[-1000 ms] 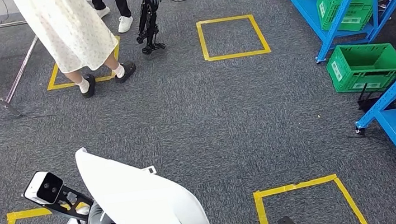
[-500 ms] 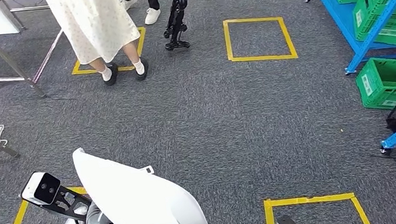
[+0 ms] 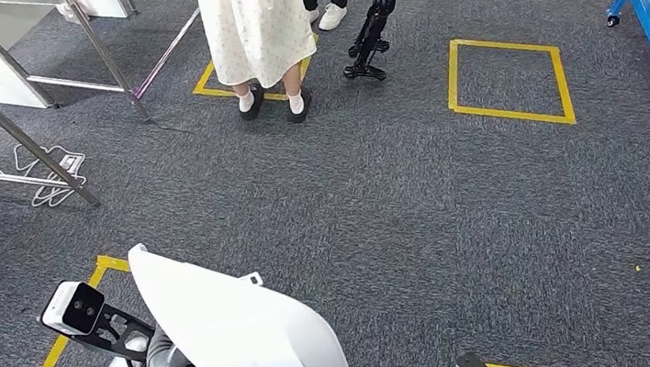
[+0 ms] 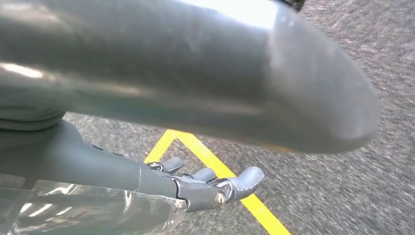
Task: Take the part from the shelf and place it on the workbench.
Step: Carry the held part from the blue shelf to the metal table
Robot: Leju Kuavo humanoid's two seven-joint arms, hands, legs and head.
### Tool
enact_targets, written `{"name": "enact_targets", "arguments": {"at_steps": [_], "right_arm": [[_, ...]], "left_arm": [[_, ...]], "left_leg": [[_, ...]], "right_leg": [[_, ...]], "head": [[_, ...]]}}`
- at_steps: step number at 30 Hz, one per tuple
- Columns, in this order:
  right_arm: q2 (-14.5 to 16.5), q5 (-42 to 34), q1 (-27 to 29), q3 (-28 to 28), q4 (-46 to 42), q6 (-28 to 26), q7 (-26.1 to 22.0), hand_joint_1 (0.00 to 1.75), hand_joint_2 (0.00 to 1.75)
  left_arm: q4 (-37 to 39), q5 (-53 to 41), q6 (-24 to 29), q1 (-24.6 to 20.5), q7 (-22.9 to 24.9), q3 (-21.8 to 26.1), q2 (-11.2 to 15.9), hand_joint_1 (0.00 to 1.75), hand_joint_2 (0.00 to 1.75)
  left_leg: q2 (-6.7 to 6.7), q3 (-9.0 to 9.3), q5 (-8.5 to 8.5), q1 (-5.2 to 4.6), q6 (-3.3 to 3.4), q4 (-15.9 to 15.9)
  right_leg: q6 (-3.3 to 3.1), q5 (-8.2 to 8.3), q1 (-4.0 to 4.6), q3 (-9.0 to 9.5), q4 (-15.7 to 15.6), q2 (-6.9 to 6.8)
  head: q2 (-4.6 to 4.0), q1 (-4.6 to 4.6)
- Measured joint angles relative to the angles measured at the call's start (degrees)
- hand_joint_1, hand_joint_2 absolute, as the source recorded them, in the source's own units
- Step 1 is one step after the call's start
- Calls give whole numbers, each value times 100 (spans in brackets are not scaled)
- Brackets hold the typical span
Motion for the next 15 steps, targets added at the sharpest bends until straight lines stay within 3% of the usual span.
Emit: {"name": "enact_targets", "arguments": {"at_steps": [1,3,5,6,8,9,10,12,14,15], "right_arm": [[2,-1,-11,-2,-1,2,5,0,0],[2,-1,-27,-7,-2,5,9,0,0],[-3,-1,-24,-11,-1,5,8,0,0],[-6,-1,-14,-13,-1,5,8,0,0],[-11,0,3,-17,1,5,5,0,0],[-13,-1,5,-21,1,5,2,0,0],[-14,1,4,-26,1,4,-2,0,0],[-4,14,2,-31,0,1,-9,0,0],[11,35,-1,-33,0,-2,-7,0,0],[18,43,-2,-34,-1,-1,-3,0,0]], "left_arm": [[0,-2,0,10,1,1,4,175,175],[-1,-2,-2,22,1,2,13,175,175],[-1,-2,-3,17,1,2,16,175,175],[-1,-3,-4,17,1,1,17,175,175],[0,-7,-8,31,1,0,20,175,175],[0,-9,-10,38,1,1,23,175,175],[0,-10,-10,42,1,1,28,175,175],[-4,-11,-12,34,1,3,36,175,175],[-13,-16,-15,17,5,4,37,175,175],[-16,-21,-15,11,7,4,39,175,175]], "left_leg": [[-24,-9,-4,11,-15,0],[171,-61,-96,14,-58,131],[514,-300,-386,17,-108,664],[612,-499,-567,30,-126,1061],[662,-832,-747,52,-144,1660],[672,-854,-681,57,-141,1665],[700,-751,-519,55,-125,1435],[914,-322,-154,11,-47,611],[1102,-63,-17,-57,31,112],[1108,-48,-29,-83,52,64]], "right_leg": [[-53,6,1,13,-4,-49],[-132,6,0,44,-19,-131],[-204,-16,14,80,-28,-228],[-234,-32,30,92,-27,-286],[-266,-57,56,108,-26,-416],[-276,-69,64,118,-25,-482],[-281,-83,73,135,-25,-544],[-274,-120,97,184,-27,-658],[-237,-155,122,219,-32,-766],[-214,-168,128,229,-39,-824]], "head": [[0,-3],[0,-14],[0,-34],[0,-42],[0,-42],[0,-43],[0,-43],[0,-42],[0,-39],[0,-38]]}}
